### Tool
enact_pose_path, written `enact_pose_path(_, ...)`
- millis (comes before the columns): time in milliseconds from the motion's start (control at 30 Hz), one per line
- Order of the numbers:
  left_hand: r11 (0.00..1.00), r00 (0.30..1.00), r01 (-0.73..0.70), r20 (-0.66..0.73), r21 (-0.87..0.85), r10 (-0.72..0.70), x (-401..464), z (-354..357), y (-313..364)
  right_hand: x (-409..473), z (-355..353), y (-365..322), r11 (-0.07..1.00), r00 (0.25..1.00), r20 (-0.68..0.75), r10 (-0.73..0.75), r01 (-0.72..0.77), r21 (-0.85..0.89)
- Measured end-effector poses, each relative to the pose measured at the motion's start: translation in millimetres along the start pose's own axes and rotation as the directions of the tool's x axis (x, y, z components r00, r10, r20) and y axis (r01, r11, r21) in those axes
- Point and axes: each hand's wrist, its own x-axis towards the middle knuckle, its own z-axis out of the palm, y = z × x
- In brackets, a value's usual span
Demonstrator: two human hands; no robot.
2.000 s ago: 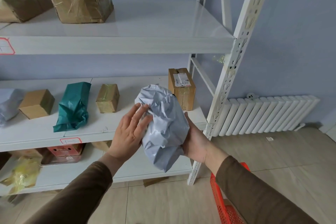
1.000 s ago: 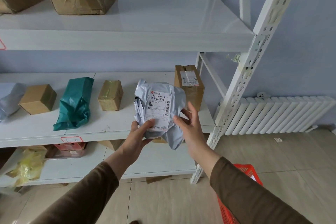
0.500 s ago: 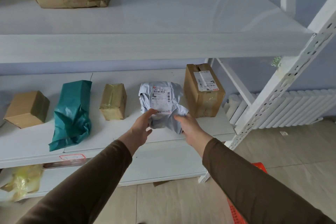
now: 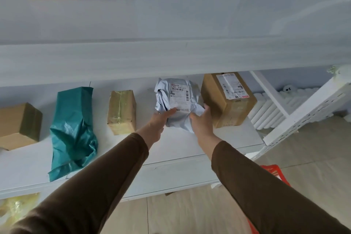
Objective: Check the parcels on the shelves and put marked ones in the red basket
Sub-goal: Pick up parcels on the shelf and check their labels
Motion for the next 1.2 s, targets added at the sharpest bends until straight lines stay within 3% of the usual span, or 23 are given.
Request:
enact_pose_path(67, 0.991, 0.999, -0.045, 0.018, 0.127, 0.043, -2.5, -8.7, -1.7, -9.4, 4.7, -8.6, 0.970, 0.970, -0.105, -0.221, 0.208, -0.124)
enact_pose_path(167, 0.944, 0.984, -0.154, -0.039, 0.292, 0.173, -17.0, -26.2, 1.4, -31.5, 23.7, -22.9, 0.806, 0.820, -0.080, -0.566, 0.531, -0.261)
enact_pose_path(233, 0.868, 0.949, -0.264, -0.048, 0.420, 0.312, -28.7, -47.3, 6.4, -49.5, 42.8, -34.5, 0.721, 0.735, 0.014, -0.678, 0.669, -0.183)
enact_pose_path(300, 0.785, 0.894, -0.344, -0.076, 0.515, 0.441, -33.7, -75.6, 14.3, -63.4, 64.6, -43.6, 0.696, 0.705, 0.108, -0.701, 0.709, -0.110)
enact_pose_path(367, 0.772, 0.857, -0.334, -0.167, 0.541, 0.488, -37.5, -104.7, 22.6, -70.5, 91.3, -47.1, 0.769, 0.761, 0.223, -0.609, 0.635, -0.067)
enact_pose_path(433, 0.810, 0.838, -0.295, -0.271, 0.506, 0.474, -37.7, -133.2, 26.8, -73.6, 115.8, -50.2, 0.903, 0.854, 0.352, -0.383, 0.426, -0.051)
enact_pose_path(500, 0.896, 0.875, -0.209, -0.334, 0.391, 0.350, -33.1, -156.8, 25.0, -74.4, 134.0, -51.6, 0.978, 0.887, 0.438, -0.148, 0.196, -0.066)
enact_pose_path(600, 0.993, 0.957, -0.038, -0.281, 0.109, 0.067, -29.6, -173.4, 16.5, -73.7, 151.1, -45.3, 0.996, 0.850, 0.523, 0.066, -0.030, -0.078)
enact_pose_path(667, 1.000, 0.975, 0.005, -0.223, 0.029, 0.001, -34.2, -173.1, 11.1, -76.8, 155.4, -39.6, 0.994, 0.816, 0.567, 0.110, -0.099, -0.051)
enact_pose_path(733, 0.999, 0.977, -0.016, -0.213, 0.029, 0.021, -39.5, -169.4, 8.7, -82.4, 154.3, -37.0, 0.991, 0.812, 0.573, 0.112, -0.134, -0.003)
enact_pose_path(900, 0.991, 0.973, -0.132, -0.193, -0.035, 0.123, -61.2, -170.6, 3.0, -101.4, 130.2, -44.9, 0.990, 0.865, 0.501, 0.037, -0.099, 0.098)
enact_pose_path(1033, 0.966, 0.967, -0.238, -0.113, -0.097, 0.227, -98.3, -153.3, 0.9, -122.5, 98.3, -52.2, 0.944, 0.858, 0.508, 0.073, -0.224, 0.242)
enact_pose_path(1200, 0.918, 0.918, -0.396, -0.029, 0.013, 0.396, -151.7, -125.4, -3.6, -147.4, 38.1, -50.9, 0.823, 0.800, 0.589, 0.115, -0.409, 0.395)
